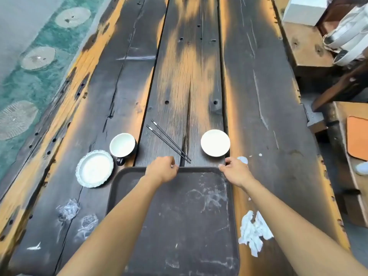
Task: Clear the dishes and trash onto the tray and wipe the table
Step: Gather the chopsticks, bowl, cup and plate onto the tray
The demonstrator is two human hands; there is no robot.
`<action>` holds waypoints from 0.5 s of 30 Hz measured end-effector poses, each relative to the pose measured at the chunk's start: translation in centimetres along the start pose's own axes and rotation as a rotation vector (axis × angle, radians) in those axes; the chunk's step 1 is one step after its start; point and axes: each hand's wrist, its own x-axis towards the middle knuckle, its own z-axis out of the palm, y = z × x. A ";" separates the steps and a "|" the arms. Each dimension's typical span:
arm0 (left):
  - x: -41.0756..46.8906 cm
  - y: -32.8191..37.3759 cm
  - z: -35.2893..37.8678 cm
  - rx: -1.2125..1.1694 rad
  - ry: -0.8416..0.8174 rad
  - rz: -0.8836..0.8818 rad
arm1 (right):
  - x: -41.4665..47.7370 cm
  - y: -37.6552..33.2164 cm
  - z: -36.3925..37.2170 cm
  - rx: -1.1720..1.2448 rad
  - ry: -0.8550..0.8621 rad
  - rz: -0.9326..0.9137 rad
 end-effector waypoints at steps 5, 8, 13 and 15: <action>5.0 -0.2 -0.7 -0.139 -0.012 -0.160 | 2.7 -0.7 0.9 0.331 0.043 0.129; 8.4 -0.7 -0.5 -0.109 0.032 -0.261 | 4.0 -1.1 1.3 0.530 0.118 0.180; 12.8 -0.7 -0.3 -0.203 0.102 -0.377 | 5.5 -1.2 2.0 0.726 0.188 0.241; 13.8 -0.4 -0.6 -0.241 0.130 -0.380 | 5.6 -1.3 2.0 0.767 0.202 0.251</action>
